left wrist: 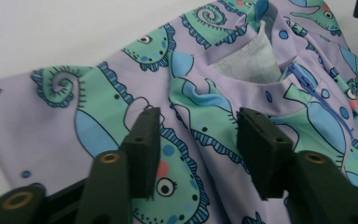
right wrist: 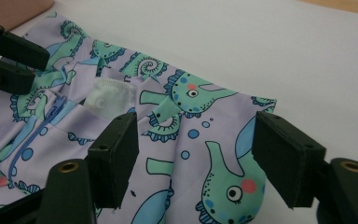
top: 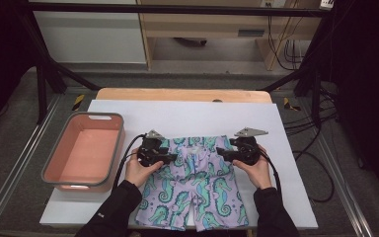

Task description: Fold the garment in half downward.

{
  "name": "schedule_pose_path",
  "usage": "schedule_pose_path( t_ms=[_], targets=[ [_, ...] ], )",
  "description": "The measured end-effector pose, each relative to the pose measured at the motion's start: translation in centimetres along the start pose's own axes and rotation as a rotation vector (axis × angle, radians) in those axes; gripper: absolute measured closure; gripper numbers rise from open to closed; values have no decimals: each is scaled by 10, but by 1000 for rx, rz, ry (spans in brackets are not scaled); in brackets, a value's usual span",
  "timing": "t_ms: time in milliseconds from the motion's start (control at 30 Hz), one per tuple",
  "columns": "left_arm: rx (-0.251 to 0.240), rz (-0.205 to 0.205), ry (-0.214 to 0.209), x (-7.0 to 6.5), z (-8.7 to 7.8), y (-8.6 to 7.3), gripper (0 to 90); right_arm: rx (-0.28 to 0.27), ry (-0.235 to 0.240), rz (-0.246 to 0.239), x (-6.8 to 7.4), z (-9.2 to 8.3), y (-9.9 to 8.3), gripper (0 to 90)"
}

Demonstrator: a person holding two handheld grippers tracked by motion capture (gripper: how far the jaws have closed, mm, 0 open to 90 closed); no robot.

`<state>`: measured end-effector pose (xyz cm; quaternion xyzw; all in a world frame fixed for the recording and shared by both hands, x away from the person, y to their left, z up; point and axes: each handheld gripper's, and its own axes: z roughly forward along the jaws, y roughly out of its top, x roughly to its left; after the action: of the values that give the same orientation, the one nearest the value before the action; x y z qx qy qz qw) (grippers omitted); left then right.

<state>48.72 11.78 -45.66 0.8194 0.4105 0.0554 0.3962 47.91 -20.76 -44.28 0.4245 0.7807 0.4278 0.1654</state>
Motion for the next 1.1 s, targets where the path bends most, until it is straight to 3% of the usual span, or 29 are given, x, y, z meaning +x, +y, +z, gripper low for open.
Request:
schedule_pose_path(
  t_ms=[167,533,733,933,1100],
  targets=[
    [37,-19,-43,-1,6,-3,649,17,20,11,3,7,-1,395],
    [49,2,-43,-7,8,-7,862,51,54,35,6,27,-6,533],
    [34,26,-40,-7,4,-7,873,86,82,38,9,38,-10,614],
    [7,34,-31,-5,-3,-7,874,106,114,39,10,38,-11,867],
    [-33,30,-41,-5,-13,-4,874,83,120,27,11,26,-7,879]
  ],
)
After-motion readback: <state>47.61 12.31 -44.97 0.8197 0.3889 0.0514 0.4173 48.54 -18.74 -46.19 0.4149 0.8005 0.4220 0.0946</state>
